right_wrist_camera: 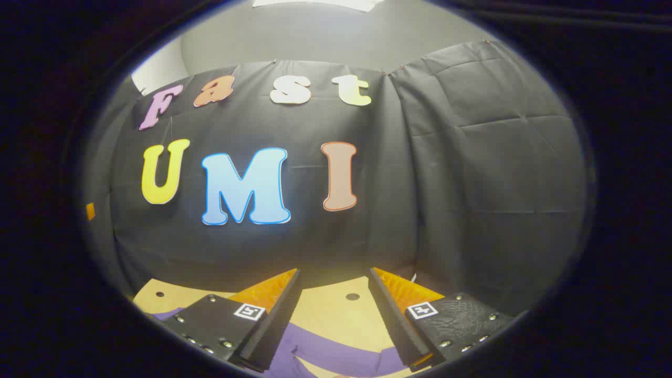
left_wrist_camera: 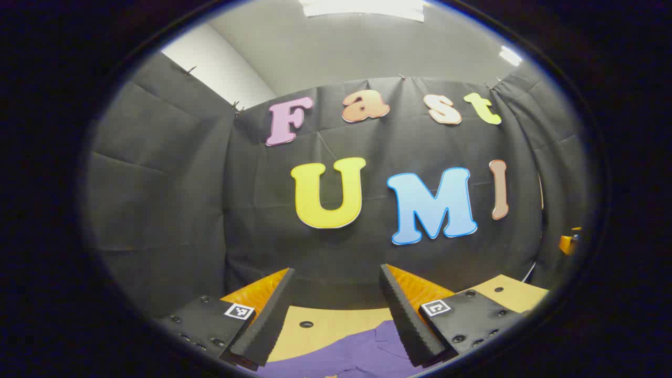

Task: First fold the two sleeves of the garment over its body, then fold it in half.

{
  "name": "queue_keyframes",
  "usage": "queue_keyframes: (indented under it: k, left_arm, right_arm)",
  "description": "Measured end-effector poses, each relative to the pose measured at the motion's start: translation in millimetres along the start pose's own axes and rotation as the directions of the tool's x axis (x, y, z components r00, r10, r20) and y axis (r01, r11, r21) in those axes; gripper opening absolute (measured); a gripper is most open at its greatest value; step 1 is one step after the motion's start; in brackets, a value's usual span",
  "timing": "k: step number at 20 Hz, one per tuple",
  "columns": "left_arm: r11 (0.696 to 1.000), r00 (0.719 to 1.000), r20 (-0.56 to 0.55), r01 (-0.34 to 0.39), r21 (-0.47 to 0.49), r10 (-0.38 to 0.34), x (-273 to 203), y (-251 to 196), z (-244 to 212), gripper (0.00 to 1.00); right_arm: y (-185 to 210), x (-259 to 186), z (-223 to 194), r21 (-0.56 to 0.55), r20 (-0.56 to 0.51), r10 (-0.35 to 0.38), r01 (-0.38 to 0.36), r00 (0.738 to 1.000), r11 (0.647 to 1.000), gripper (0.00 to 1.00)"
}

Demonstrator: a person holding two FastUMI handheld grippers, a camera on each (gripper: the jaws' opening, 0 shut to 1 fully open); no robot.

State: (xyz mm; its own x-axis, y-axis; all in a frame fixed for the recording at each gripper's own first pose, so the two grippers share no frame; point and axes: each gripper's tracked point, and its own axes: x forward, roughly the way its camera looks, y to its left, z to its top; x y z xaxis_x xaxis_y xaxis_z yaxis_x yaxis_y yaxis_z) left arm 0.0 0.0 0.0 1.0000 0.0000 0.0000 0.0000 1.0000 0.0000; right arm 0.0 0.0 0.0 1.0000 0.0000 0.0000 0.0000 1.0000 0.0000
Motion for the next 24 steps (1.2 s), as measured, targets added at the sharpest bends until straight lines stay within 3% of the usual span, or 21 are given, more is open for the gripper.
queue_keyframes:
  k: [6,13,16,20,24]
  left_arm:
    - [0.999,0.999,-0.015,0.039,0.005,-0.039,5,-18,-4,1.0]
    - [0.999,0.999,-0.024,0.036,-0.009,-0.036,7,-18,-9,1.0]
    - [0.999,0.999,-0.022,0.037,0.005,-0.037,5,-17,-8,1.0]
    - [0.998,1.0,-0.018,0.019,0.064,-0.017,-3,-6,-7,1.0]
    - [0.997,0.999,-0.037,-0.014,0.08,0.017,-8,12,-13,0.99]
  right_arm:
    - [10,8,6,0.001,0.014,0.032,-0.032,0.999,0.999,0.83]
    - [52,14,26,0.011,0.046,0.188,-0.189,0.981,0.982,0.83]
    - [61,20,29,-0.001,0.05,0.223,-0.223,0.974,0.975,0.83]
    - [46,28,28,-0.015,0.045,0.183,-0.182,0.982,0.983,0.83]
    - [-6,28,13,-0.037,0.012,0.076,-0.076,0.997,0.996,0.83]
